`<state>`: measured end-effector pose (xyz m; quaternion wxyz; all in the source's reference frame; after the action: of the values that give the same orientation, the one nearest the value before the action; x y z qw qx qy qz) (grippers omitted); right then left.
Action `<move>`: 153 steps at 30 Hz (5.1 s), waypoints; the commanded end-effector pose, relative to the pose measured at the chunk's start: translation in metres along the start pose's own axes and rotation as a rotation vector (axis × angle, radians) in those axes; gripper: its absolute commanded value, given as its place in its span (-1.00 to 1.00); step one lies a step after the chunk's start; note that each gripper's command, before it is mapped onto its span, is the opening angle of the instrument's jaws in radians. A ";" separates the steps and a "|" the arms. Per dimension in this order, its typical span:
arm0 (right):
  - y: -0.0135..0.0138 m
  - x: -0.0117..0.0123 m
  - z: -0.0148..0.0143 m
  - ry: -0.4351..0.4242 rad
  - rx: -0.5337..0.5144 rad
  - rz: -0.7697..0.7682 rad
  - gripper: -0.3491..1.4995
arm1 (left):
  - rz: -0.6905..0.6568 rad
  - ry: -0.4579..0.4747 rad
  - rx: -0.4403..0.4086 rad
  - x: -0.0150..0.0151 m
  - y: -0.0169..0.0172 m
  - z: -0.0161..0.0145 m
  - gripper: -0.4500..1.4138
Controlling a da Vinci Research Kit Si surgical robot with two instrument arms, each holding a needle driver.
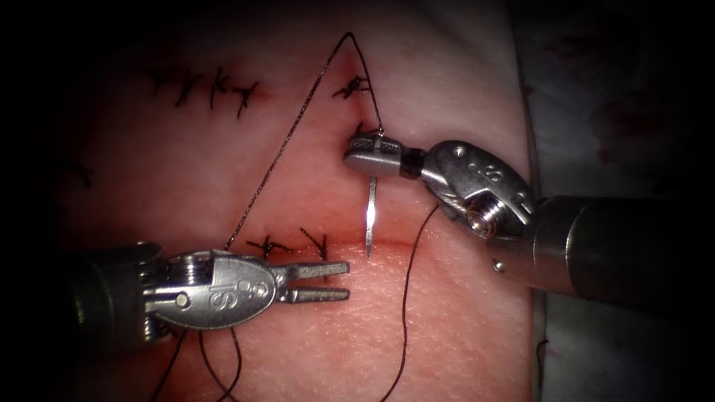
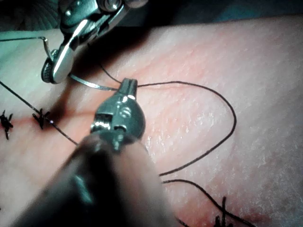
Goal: Wound Closure
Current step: Throw the needle through the top of the incision with the right needle driver.
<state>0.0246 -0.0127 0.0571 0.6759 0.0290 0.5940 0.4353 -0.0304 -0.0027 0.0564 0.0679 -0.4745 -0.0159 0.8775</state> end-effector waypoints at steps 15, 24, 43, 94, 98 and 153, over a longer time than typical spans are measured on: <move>0.0018 -0.0027 0.0015 0.059 -0.006 -0.254 -1.00 | -0.055 -0.195 0.059 -0.0060 -0.0001 0.0079 -1.00; 0.0016 -0.0030 0.0017 0.084 0.022 -0.340 -1.00 | -0.066 -0.229 0.008 -0.0086 0.0024 0.0104 -1.00; 0.0007 -0.0040 0.0022 0.154 -0.007 -0.510 -1.00 | -0.077 -0.223 -0.002 -0.0079 0.0045 0.0088 -1.00; -0.0076 -0.0173 -0.0015 0.178 0.128 -0.914 -1.00 | -0.105 -0.209 -0.004 -0.0043 0.0060 0.0026 -1.00; -0.0078 -0.0186 -0.0020 0.152 0.139 -0.930 -1.00 | -0.100 -0.224 0.006 -0.0050 0.0057 0.0021 -1.00; -0.0043 -0.0318 -0.0089 -0.341 0.271 -0.710 -1.00 | -0.097 -0.252 0.023 -0.0053 0.0058 0.0008 -1.00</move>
<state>0.0216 -0.0392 0.0765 0.8643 -0.0127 0.4954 0.0863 -0.0283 -0.0092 0.0601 0.1133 -0.3579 -0.0375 0.9261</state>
